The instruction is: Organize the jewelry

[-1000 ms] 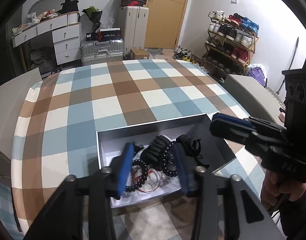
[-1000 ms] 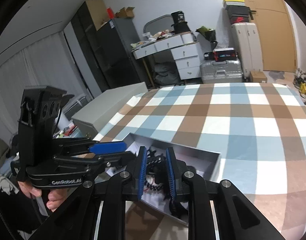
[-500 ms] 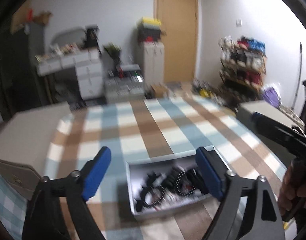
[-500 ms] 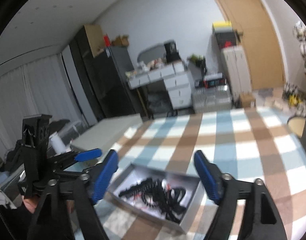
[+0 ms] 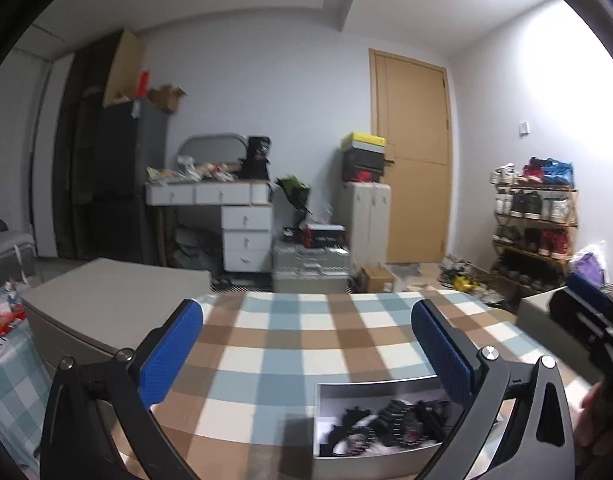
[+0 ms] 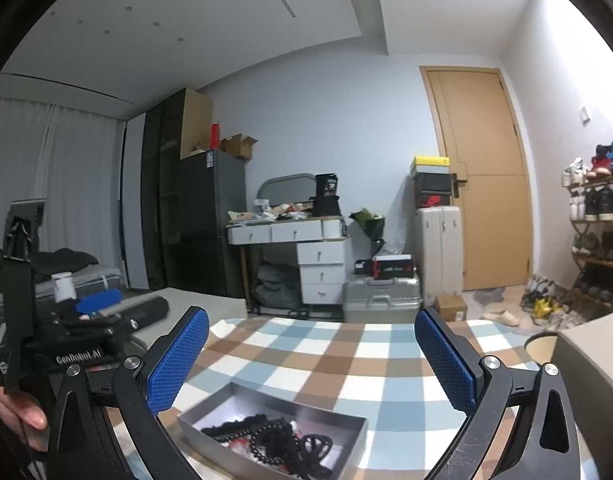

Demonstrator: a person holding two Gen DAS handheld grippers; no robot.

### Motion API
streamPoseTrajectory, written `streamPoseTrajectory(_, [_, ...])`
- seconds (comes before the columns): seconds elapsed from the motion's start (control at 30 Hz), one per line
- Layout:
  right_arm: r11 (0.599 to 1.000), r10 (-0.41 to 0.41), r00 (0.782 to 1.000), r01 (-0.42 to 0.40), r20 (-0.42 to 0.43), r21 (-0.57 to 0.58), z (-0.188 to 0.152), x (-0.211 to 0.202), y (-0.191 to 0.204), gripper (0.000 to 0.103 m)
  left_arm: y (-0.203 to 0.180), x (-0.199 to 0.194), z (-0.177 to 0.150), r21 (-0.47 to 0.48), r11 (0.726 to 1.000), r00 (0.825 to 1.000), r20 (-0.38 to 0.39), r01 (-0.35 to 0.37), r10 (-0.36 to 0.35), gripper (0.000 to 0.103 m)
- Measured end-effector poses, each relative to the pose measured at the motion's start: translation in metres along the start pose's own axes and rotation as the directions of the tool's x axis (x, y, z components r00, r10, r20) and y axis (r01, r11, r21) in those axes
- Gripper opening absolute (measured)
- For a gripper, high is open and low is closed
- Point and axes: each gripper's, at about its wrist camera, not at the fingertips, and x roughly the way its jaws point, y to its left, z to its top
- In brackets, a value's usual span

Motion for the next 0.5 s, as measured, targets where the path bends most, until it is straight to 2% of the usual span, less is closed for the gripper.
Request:
streamPoseTrajectory(0.2, [0.999,-0.044,0.999,0.044,-0.022,0.000,-0.020,-0.003,-0.011,0.103,0.002,0.003,-0.017,0.034,0.997,0.998,0.001,-0.069,0.069,0.102])
streamPoseTrajectory(0.37, [0.997,-0.071,0.996,0.070,-0.052,-0.018,-0.035,-0.003,-0.016,0.103,-0.001,0.000,-0.032,0.028,0.996,0.996,-0.044,-0.080,0.081,0.102])
streamPoseTrajectory(0.5, [0.996,-0.086,0.994,0.085,-0.069,-0.028,-0.046,-0.002,-0.018,0.103,-0.002,-0.003,-0.040,0.029,0.996,0.995,-0.048,-0.085,0.086,0.102])
